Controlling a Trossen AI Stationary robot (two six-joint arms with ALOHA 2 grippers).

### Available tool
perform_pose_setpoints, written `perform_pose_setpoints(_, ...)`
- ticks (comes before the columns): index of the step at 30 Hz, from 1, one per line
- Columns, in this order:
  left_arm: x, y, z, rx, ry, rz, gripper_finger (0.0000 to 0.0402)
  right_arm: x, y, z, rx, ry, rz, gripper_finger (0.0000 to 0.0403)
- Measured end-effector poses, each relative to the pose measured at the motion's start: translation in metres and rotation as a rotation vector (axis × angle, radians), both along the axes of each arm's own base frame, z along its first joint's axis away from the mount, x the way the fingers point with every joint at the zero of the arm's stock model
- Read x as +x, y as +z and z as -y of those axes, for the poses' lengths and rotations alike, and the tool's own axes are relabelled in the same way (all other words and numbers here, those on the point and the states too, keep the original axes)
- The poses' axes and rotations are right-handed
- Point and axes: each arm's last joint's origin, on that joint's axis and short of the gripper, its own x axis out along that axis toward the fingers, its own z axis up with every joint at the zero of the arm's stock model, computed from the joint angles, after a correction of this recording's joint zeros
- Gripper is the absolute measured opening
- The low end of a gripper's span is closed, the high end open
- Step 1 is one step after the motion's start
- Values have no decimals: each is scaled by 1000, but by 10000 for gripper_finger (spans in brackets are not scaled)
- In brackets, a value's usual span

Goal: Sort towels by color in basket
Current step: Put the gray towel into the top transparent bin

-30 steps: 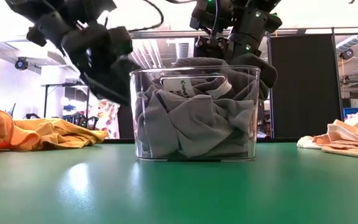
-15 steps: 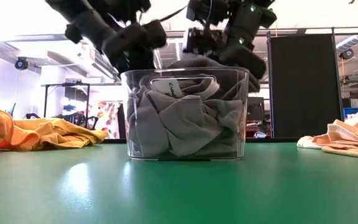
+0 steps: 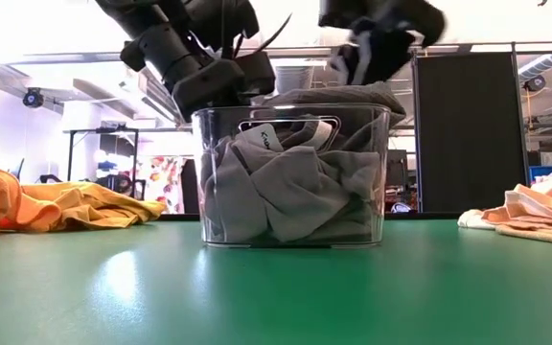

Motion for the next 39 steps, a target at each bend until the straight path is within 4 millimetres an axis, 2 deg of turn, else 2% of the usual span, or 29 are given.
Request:
perform_pose_setpoints(3, 0, 0, 0, 3, -2, 1, 204, -13, -14, -2, 39, -61, -89, 199)
perform_pose_setpoints(7, 0, 0, 0, 3, -3, 0, 204, -17, -35, -13, 111, -54, -121, 199)
perform_pose_setpoints(10, 0, 0, 0, 4, -3, 2, 204, -8, -32, -23, 146, -21, -22, 198)
perform_pose_setpoints(14, 0, 0, 0, 5, -5, 8, 204, 10, -14, -32, 158, 40, 190, 198)
perform_pose_setpoints(17, 1, 1, -1, 8, -6, 25, 204, 21, -18, -34, 161, 54, 257, 199)
perform_pose_setpoints(23, 3, 3, -1, 33, -34, 55, 204, 40, -65, -36, 137, 39, 140, 199)
perform_pose_setpoints(26, 2, 6, -1, 46, -49, 70, 204, 47, -81, -36, 130, 37, 115, 199)
perform_pose_setpoints(28, 0, 13, -1, 56, -61, 88, 204, 49, -88, -35, 119, 38, 95, 199)
perform_pose_setpoints(31, -7, 33, -1, 68, -70, 131, 204, 50, -94, -31, 102, 24, 64, 199)
perform_pose_setpoints(36, -37, 71, -2, 64, -69, 133, 204, 48, -95, -21, 87, 5, 37, 199)
perform_pose_setpoints(39, -59, 91, -3, 40, -39, 115, 204, 47, -86, -17, 73, 4, 47, 199)
